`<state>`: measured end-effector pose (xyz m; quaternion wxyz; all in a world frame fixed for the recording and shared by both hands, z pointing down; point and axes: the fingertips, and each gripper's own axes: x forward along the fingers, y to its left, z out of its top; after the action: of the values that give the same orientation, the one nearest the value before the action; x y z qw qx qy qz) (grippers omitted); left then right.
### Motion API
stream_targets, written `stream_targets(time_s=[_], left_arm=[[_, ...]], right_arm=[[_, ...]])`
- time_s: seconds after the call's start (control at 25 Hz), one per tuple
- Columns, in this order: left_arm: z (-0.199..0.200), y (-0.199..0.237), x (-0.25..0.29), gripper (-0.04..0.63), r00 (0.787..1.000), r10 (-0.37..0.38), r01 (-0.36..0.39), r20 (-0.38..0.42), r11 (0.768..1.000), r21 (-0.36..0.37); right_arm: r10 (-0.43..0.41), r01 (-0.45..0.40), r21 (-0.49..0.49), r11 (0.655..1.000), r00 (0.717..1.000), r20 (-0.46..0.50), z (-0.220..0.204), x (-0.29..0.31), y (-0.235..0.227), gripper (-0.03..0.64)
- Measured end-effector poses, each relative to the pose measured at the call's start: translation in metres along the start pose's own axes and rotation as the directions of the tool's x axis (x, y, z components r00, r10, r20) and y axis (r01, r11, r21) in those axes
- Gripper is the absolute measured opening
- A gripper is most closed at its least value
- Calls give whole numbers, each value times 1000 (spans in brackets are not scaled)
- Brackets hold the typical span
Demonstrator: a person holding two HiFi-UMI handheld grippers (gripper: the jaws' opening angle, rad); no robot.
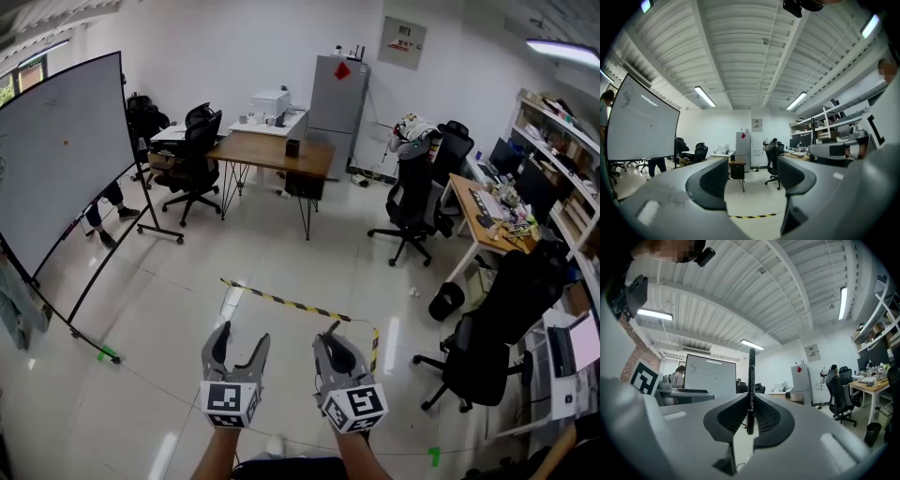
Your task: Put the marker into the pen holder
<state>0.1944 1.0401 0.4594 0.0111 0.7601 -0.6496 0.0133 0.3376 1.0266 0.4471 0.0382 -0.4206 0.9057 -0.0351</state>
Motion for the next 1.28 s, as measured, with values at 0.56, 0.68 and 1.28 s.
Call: stream_targets(time_s=[0.56, 0.68, 1.28], left_arm=[[-22, 60, 122, 325, 999, 45, -46, -27, 999, -17], [-15, 69, 169, 325, 998, 64, -64, -17, 998, -1], [8, 61, 373, 325, 998, 61, -60, -17, 998, 27]], right_arm=[[10, -10, 14, 1000, 1000, -8, -14, 127, -74, 41], [28, -28, 14, 999, 1000, 12, -7, 169, -106, 41], [102, -104, 32, 994, 993, 58, 18, 313, -240, 41]])
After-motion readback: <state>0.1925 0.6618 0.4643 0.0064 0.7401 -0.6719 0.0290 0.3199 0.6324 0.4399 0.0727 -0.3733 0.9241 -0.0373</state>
